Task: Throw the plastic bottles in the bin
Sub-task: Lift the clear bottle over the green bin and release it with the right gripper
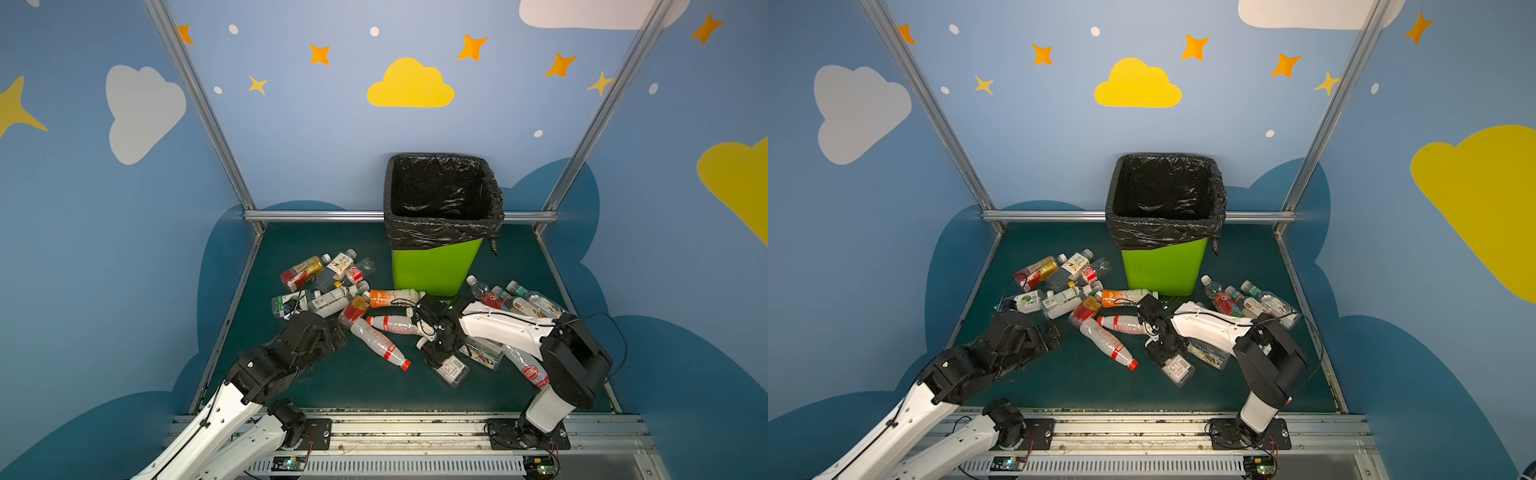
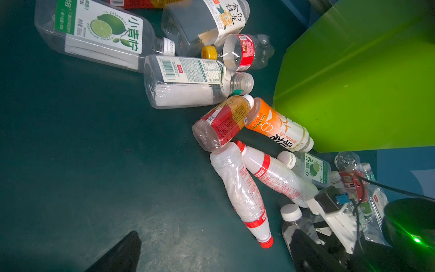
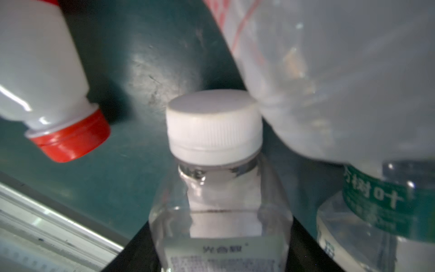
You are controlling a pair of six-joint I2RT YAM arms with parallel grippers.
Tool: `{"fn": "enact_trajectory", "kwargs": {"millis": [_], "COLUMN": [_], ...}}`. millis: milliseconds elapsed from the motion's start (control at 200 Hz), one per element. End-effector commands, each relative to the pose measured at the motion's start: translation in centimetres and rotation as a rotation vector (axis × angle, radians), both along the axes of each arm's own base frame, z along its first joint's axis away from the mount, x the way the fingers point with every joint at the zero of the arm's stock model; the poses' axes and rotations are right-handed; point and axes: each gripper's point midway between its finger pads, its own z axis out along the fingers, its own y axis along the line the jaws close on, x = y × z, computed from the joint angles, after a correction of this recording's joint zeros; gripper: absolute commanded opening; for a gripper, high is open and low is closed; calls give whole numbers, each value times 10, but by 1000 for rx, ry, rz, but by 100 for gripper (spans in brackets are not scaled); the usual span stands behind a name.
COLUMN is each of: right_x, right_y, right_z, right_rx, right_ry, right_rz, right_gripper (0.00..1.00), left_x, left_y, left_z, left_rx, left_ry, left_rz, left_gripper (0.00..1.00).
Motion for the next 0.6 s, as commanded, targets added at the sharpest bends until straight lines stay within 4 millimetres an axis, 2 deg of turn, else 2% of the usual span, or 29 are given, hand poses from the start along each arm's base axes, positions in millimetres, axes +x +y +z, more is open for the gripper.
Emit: {"fn": "enact_trajectory", "kwargs": {"millis": [0,85,165,225,235,265,270,280,345,350,365,380,385,451,521,551,596], "right_x": [-9,-25,-41,-45,-44,-40,-38,-36,-11,-6,-1,10,10,49,97,115,148], "right_y": [9,21,38,53,57,63,66,67,81,82,83,85,85,85,84,81,76], "right_z": [42,71,110,151,164,184,195,199,263,274,283,304,304,368,424,442,466], "right_rx": [63,130,223,315,345,391,413,422,538,555,568,596,596,683,745,758,782], "right_ry": [-58,-77,-97,-132,-147,-179,-199,-209,-384,-413,-438,-490,-490,-643,-821,-889,-980], "right_rz": [12,59,140,183,190,194,199,201,215,212,208,199,199,147,91,61,-3], "right_gripper": [62,59,58,57,57,57,57,57,56,56,56,55,55,54,53,53,61], "left_x": [-3,-3,-2,0,0,2,2,3,7,7,9,10,10,16,21,23,24], "left_y": [7,8,9,8,8,8,8,8,6,6,5,4,4,-1,-6,-8,-11], "left_z": [-2,-2,-2,0,1,2,3,3,9,10,12,13,14,20,26,28,29], "left_rx": [28,32,36,45,48,54,56,60,80,79,83,86,87,97,105,108,114], "left_ry": [8,8,6,5,3,-1,-2,-2,-9,-11,-13,-15,-14,-18,-18,-19,-11], "left_rz": [20,23,26,23,22,19,18,16,3,1,0,-5,-7,-25,-47,-54,-63], "left_gripper": [100,100,100,100,100,100,100,100,100,100,100,100,100,100,100,100,100]}}
